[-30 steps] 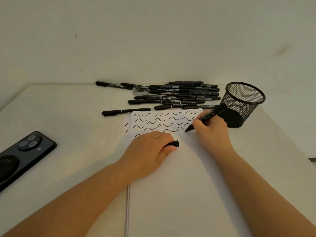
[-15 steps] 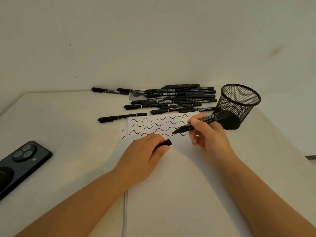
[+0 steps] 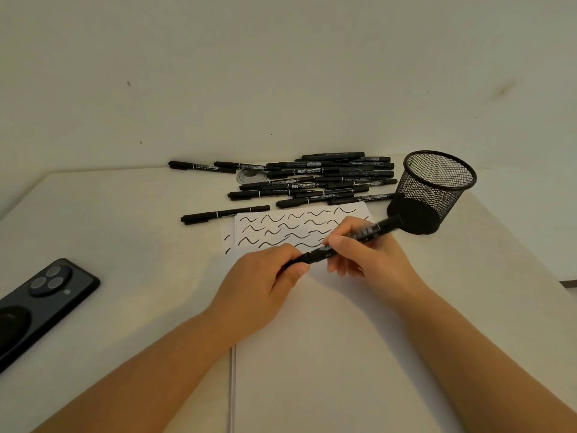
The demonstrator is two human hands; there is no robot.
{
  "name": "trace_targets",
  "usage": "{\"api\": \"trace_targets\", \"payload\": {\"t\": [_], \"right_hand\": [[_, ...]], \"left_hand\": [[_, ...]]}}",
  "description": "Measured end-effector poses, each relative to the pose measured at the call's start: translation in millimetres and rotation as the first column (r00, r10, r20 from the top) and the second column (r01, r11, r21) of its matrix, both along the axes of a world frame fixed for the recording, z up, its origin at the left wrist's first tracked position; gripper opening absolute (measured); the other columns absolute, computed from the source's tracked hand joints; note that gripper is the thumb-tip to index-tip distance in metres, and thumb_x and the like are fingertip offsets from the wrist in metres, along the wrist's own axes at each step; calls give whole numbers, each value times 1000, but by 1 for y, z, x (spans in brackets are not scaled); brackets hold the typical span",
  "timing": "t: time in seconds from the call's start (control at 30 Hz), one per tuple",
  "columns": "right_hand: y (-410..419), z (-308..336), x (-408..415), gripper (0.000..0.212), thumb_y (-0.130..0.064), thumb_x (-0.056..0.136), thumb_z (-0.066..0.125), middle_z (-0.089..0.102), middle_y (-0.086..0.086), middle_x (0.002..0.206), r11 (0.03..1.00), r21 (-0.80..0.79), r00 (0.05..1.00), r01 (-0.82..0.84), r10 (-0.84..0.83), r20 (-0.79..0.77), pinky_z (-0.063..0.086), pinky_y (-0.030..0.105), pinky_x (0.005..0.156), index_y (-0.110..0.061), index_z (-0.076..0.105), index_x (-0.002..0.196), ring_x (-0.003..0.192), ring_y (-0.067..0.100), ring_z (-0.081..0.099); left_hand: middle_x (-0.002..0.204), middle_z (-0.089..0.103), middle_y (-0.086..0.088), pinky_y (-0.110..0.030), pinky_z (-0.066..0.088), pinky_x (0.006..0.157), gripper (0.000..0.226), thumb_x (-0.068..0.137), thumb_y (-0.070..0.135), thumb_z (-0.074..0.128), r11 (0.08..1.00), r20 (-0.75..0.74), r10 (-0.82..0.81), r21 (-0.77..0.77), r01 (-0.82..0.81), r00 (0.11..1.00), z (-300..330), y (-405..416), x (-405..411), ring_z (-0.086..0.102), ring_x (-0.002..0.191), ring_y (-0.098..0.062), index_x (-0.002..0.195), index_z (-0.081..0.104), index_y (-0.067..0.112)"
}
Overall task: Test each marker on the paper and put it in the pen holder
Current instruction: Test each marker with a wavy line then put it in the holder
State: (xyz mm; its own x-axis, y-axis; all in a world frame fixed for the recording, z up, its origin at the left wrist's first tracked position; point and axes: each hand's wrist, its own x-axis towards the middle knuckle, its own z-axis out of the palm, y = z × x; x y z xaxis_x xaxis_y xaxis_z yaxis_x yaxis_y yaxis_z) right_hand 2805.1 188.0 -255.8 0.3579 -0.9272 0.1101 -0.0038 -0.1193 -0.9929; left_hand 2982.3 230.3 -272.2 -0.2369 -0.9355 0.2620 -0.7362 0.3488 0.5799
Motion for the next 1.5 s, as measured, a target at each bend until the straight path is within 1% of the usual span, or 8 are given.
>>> {"api": "trace_targets", "payload": {"t": [0.17, 0.4, 0.6, 0.87, 1.1, 1.27, 1.37, 1.5], "right_hand": [[4, -5, 7, 28, -27, 78, 48, 53, 3, 40, 997, 65, 991, 44, -52, 121, 34, 16, 39, -18, 59, 54, 35, 14, 44], [9, -11, 14, 31, -22, 75, 44, 41, 4, 35, 987, 84, 959, 137, -154, 239, 25, 18, 37, -17, 51, 45, 32, 18, 31], [13, -11, 15, 27, -17, 72, 46, 41, -4, 36, 996, 10, 944, 91, -90, 319, 25, 17, 38, -13, 46, 45, 29, 13, 32], [15, -11, 14, 24, -24, 68, 48, 43, -9, 39, 996, -85, 943, 26, 4, 332, 27, 16, 39, -16, 48, 45, 31, 12, 33], [8, -11, 11, 23, -28, 73, 53, 48, -1, 43, 997, -61, 986, 44, -34, 166, 31, 15, 39, -20, 55, 52, 36, 11, 40], [-7, -4, 0, 24, -21, 77, 57, 53, -4, 46, 986, 66, 959, 150, -162, 234, 33, 19, 38, -24, 59, 54, 40, 11, 43], [-13, 1, -9, 27, -14, 83, 63, 61, -7, 56, 978, -81, 982, 191, -191, 9, 41, 14, 47, -28, 64, 61, 49, 4, 50], [-11, 13, -8, 21, -25, 77, 70, 63, -19, 73, 947, -321, 894, 24, -164, -417, 39, 7, 66, -45, 65, 80, 73, -2, 55]], "left_hand": [[63, 40, 23, -10, 32, 55, 31, 89, 45, 39, 996, 44, 2, -93, 2, 999, 7, 6, -3, 42, 58, -2, 87, 60, 22], [59, 41, 14, -18, 29, 49, 31, 89, 36, 40, 993, 64, 9, -115, -2, 998, 13, 14, -12, 39, 51, -9, 83, 62, 15], [51, 42, 11, -20, 29, 47, 22, 88, 43, 35, 996, -89, -74, 33, 78, 993, 14, 17, -10, 41, 48, -9, 70, 46, 40], [49, 47, 13, -13, 30, 47, 26, 86, 36, 41, 939, -379, -125, 253, 232, 917, 13, 16, -6, 37, 45, -4, 65, 55, 35], [57, 59, 18, -9, 39, 54, 23, 90, 27, 53, 980, -401, 2, 181, 78, 916, 9, 8, -3, 52, 53, 1, 73, 61, 41], [56, 60, 16, -7, 38, 52, 23, 85, 29, 56, 983, -466, 182, 104, -151, 866, 9, 0, 14, 51, 51, 1, 66, 60, 42], [57, 61, 15, -7, 39, 53, 22, 86, 33, 52, 962, -477, 270, 101, -253, 837, 11, -6, 20, 52, 52, 1, 65, 58, 36], [59, 62, 10, -13, 39, 53, 19, 86, 41, 51, 962, -318, 252, -20, -272, 914, 21, -12, 17, 54, 58, -4, 68, 55, 39]]}}
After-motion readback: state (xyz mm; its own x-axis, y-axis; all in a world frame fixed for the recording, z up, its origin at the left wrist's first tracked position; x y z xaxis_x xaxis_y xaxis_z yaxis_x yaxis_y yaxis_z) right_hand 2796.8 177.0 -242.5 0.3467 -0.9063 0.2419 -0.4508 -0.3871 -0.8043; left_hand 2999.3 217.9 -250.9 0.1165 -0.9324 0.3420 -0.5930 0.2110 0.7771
